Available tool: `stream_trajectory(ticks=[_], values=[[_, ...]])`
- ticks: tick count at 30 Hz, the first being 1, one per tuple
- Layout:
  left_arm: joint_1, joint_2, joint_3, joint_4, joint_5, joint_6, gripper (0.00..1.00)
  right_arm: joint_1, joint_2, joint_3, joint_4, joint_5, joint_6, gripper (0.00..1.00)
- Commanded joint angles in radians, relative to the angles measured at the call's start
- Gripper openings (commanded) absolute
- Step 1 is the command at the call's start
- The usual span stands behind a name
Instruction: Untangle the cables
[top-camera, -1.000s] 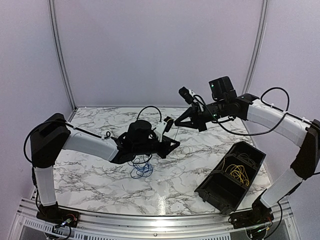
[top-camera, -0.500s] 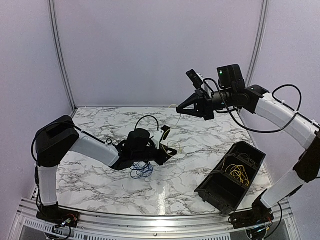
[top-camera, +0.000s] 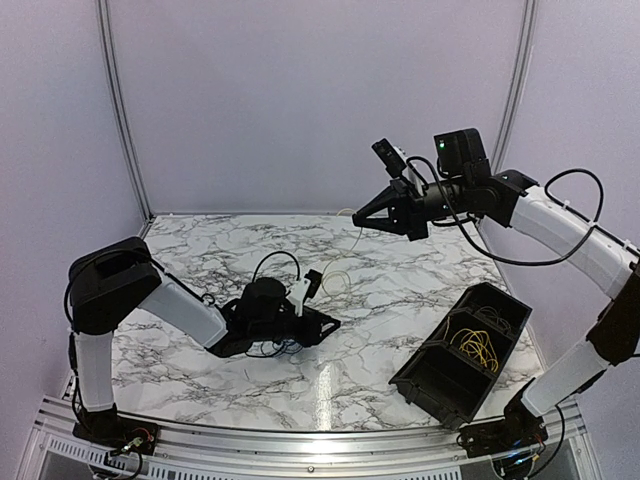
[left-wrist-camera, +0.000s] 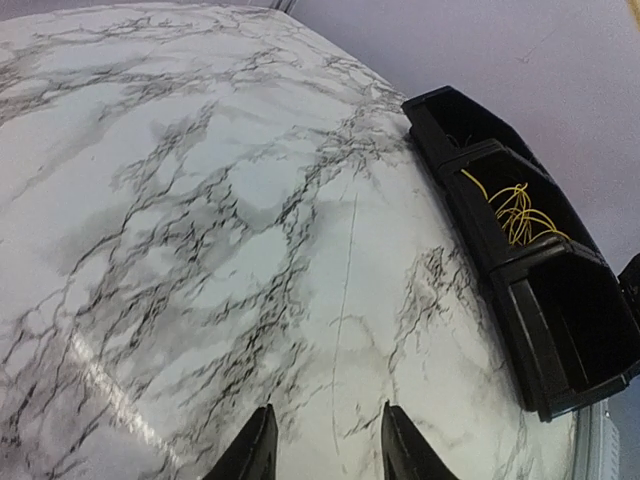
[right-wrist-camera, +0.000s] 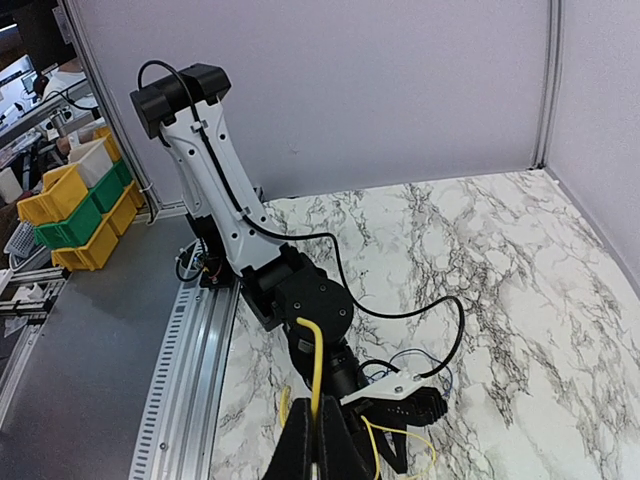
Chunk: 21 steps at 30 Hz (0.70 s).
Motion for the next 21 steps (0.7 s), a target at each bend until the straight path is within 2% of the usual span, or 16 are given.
stream_trajectory(ticks=[1, 4, 9, 14, 21], values=[[-0.002, -0.088, -0.128, 0.141, -0.061, 0.011, 0.40, -0.003, -0.024, 0.015, -0.001, 0.007, -0.013, 0.00], [-0.019, -0.136, -0.229, 0.270, -0.166, 0.068, 0.48, -0.003, -0.023, 0.015, -0.001, 0.005, -0.014, 0.00], [-0.043, -0.179, -0.296, 0.402, -0.298, 0.159, 0.52, -0.003, -0.023, 0.011, -0.004, 0.007, -0.016, 0.00], [-0.065, -0.194, -0.283, 0.434, -0.295, 0.240, 0.54, -0.003, -0.028, 0.003, -0.004, 0.012, -0.019, 0.00], [-0.074, -0.197, -0.255, 0.435, -0.262, 0.272, 0.54, -0.003, -0.020, 0.008, -0.003, 0.009, -0.016, 0.00]])
